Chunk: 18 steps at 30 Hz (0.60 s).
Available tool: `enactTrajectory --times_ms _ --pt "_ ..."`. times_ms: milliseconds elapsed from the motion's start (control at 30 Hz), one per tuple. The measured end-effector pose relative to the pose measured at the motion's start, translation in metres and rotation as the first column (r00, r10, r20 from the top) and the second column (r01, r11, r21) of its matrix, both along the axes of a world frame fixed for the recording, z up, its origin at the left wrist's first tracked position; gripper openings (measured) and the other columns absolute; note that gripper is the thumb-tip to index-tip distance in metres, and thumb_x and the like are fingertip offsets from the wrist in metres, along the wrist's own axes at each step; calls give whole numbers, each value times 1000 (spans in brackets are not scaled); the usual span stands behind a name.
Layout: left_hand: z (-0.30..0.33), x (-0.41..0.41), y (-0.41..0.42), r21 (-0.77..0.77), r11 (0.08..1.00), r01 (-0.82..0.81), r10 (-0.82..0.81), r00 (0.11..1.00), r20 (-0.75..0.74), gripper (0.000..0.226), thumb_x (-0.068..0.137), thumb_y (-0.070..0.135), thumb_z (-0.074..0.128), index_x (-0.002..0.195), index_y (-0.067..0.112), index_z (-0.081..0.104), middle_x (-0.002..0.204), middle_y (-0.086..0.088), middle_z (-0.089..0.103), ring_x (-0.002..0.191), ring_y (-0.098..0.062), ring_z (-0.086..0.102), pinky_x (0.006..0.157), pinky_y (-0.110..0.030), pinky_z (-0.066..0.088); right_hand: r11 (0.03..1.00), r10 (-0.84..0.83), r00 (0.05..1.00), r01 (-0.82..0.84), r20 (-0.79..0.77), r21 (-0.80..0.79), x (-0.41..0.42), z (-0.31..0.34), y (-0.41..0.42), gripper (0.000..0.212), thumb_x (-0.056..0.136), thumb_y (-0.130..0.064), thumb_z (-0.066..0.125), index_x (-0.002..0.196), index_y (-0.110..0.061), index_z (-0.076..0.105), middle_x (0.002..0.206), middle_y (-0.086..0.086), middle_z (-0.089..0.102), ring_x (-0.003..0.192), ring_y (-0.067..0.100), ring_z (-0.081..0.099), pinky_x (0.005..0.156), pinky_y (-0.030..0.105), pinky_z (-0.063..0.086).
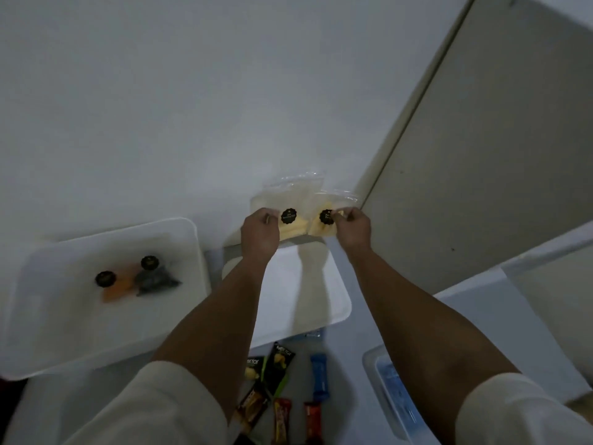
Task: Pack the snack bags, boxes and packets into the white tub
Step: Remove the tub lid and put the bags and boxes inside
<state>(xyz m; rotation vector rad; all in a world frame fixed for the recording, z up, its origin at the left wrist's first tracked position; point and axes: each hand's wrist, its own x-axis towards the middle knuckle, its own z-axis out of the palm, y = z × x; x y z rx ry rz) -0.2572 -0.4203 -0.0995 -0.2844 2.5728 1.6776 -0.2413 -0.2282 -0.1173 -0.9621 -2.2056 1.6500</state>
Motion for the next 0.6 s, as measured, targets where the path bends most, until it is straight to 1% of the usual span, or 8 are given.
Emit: enactTrajectory --times_ms 100,167,200,267,333,400,500,600 --pt "34 18 -43 -1 1000 -25 25 998 -53 25 98 17 51 102 16 76 108 1 74 101 -16 65 80 -20 40 998 59 995 -59 -74 12 9 30 -38 17 84 -15 71 90 0 68 72 -11 60 77 15 61 87 47 57" --pt "53 30 -77 2 999 -47 47 993 -106 25 99 16 50 103 15 75 110 1 74 102 -14 64 81 -19 38 993 115 988 -115 -102 4 11 51 -67 18 83 -24 72 91 -9 68 79 -9 62 82 17 64 87 55 59" --pt "62 35 -95 0 998 -59 59 990 -131 25 99 15 50 103 14 75 110 1 74 101 -14 64 81 -18 38 989 146 983 -146 -113 11 11 62 -84 17 83 -28 73 93 -15 68 84 -6 63 86 20 65 86 55 59" --pt "75 43 -132 -5 995 -96 94 982 -165 25 98 15 50 103 12 75 109 -1 74 100 -15 64 82 -20 40 977 211 968 -209 -137 26 14 82 -119 16 85 -30 74 98 -23 67 93 -2 64 93 23 67 85 53 60" --pt "85 52 -168 -7 990 -143 140 977 -163 25 98 17 50 104 12 74 108 -1 73 99 -16 63 83 -23 41 963 271 947 -268 -173 39 17 98 -154 16 86 -28 74 99 -26 65 95 0 64 94 24 67 85 51 60" --pt "89 61 -201 2 981 -192 191 970 -149 24 98 19 50 104 12 72 107 -1 71 98 -17 61 83 -25 41 946 323 927 -319 -190 48 20 107 -191 17 87 -24 74 101 -22 64 97 2 63 91 23 65 85 45 60" --pt "84 74 -246 30 958 -284 286 955 -82 22 96 19 49 105 12 68 107 -2 67 97 -19 58 82 -28 41 918 396 905 -393 -156 50 27 109 -245 20 90 -18 69 109 -15 63 101 3 61 90 20 60 80 34 53" --pt "66 84 -283 27 930 -367 367 930 -10 27 95 17 48 109 5 69 109 -10 68 100 -27 60 89 -37 48 888 459 885 -460 -74 13 34 97 -288 21 93 -12 61 114 -13 60 111 9 62 97 22 61 81 31 51"
